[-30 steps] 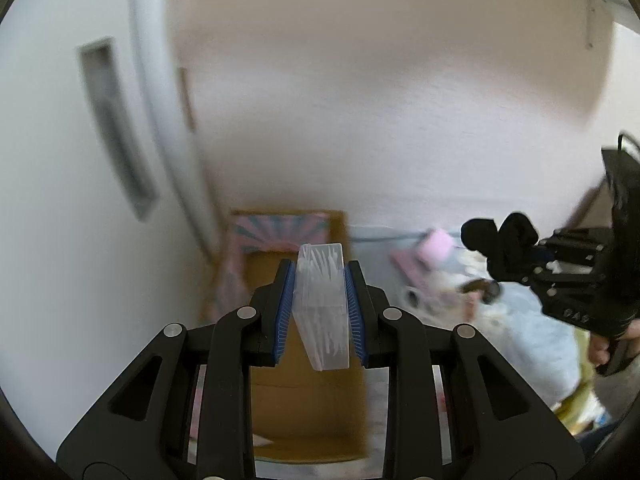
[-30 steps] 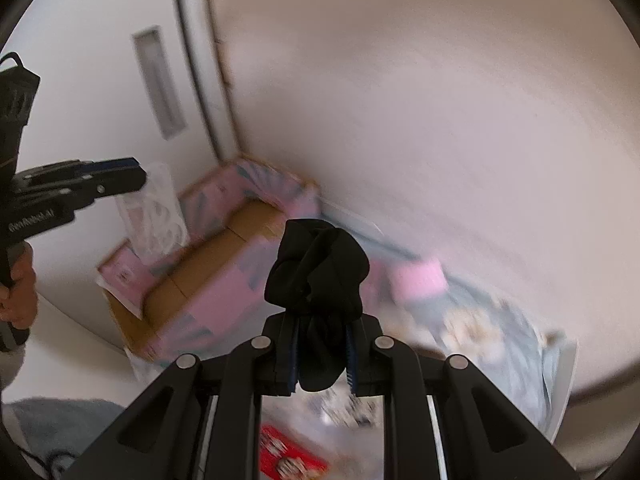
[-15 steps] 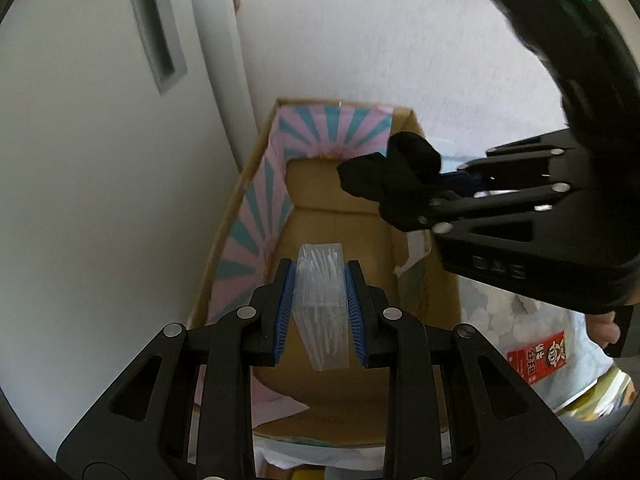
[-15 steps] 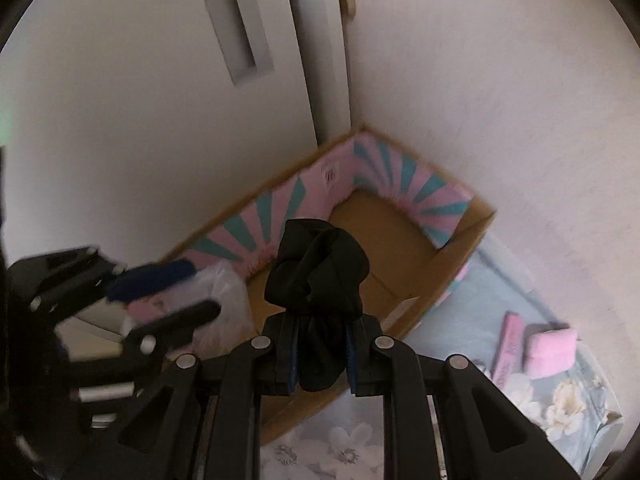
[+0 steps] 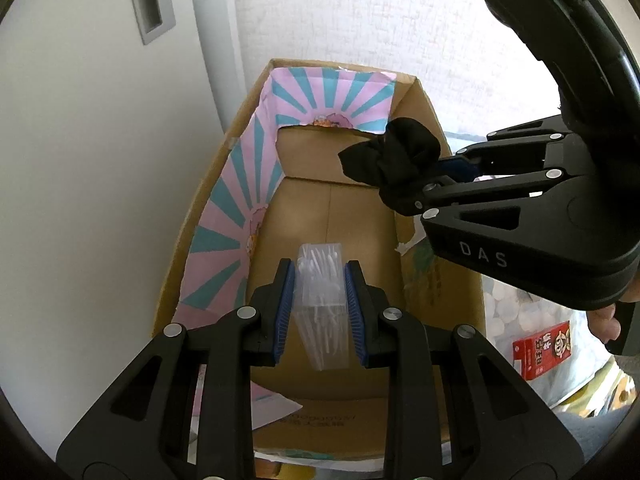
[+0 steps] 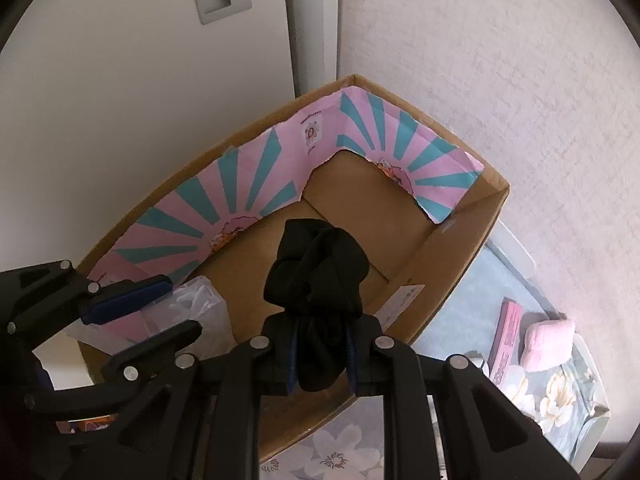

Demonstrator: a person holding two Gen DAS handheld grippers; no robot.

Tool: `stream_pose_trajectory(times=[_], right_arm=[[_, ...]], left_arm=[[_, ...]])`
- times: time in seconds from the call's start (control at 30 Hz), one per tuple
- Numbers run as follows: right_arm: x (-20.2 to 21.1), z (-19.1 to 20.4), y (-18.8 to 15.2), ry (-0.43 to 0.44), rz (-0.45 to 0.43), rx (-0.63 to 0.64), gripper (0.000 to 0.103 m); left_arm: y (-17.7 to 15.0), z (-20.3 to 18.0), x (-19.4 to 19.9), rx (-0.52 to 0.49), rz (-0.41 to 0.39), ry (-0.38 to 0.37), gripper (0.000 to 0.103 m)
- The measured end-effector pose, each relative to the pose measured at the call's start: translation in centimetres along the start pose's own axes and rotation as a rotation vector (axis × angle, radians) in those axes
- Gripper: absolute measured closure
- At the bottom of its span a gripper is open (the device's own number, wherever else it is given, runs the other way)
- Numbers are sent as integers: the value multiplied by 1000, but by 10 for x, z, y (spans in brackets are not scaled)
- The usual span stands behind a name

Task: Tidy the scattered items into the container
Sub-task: 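Open both grippers to drop the floss box and black cloth inside, then move both tools back over the tray items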

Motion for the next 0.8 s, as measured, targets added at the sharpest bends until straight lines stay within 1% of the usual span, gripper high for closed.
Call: stream_pose_trajectory(times=[0.03,0.07,0.1,0.13,0.17,0.2,0.27,0.3,0.4,0.57,0.67,0.8], right_arm=[[-1,0,0,-2,2,-2,86],[-1,-1,0,-5,1,-5,79],[0,-1,0,-10,-1,-7,72],[-1,-2,1,-17,4,-10,52],[-2,-4,1,-29,10,-13,43],[-2,-3,2,-21,4,-12,41],[1,-4,3,-25,-10,-17,34],[4,-4,4,-30,-15,-17,33],[13,-9,7,-53,-50,-25,33],[29,-24,7,-26,-96,-91,33],[36,-34,3,-25,-115,-128,33],[52,-52,-7,-27,-151,-187,32]], left_arm=[[0,0,2,5,-3,-17,80],[0,-3,4,15,-7,-53,69],[0,-5,6,30,-6,-87,34],[1,-5,8,40,-7,-96,13],[3,-5,11,49,-22,-94,2],[7,-4,15,51,-48,-97,1],[12,-5,17,48,-61,-97,1],[15,-3,18,46,-64,-82,1],[20,-1,20,36,-77,-57,1],[14,0,33,30,-97,-43,1],[13,-4,42,19,-105,-44,1],[17,-18,51,-13,-116,-50,1]])
Point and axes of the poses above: each gripper's, at about its wrist camera, not at the fingertips, and x roughly against the way its jaws point, z to its left, y to its top, the point moved 9 cm from there along -x, roughly the way its jaws point, and after that the axes turned 1 degree about x, right-handed, at the moved point
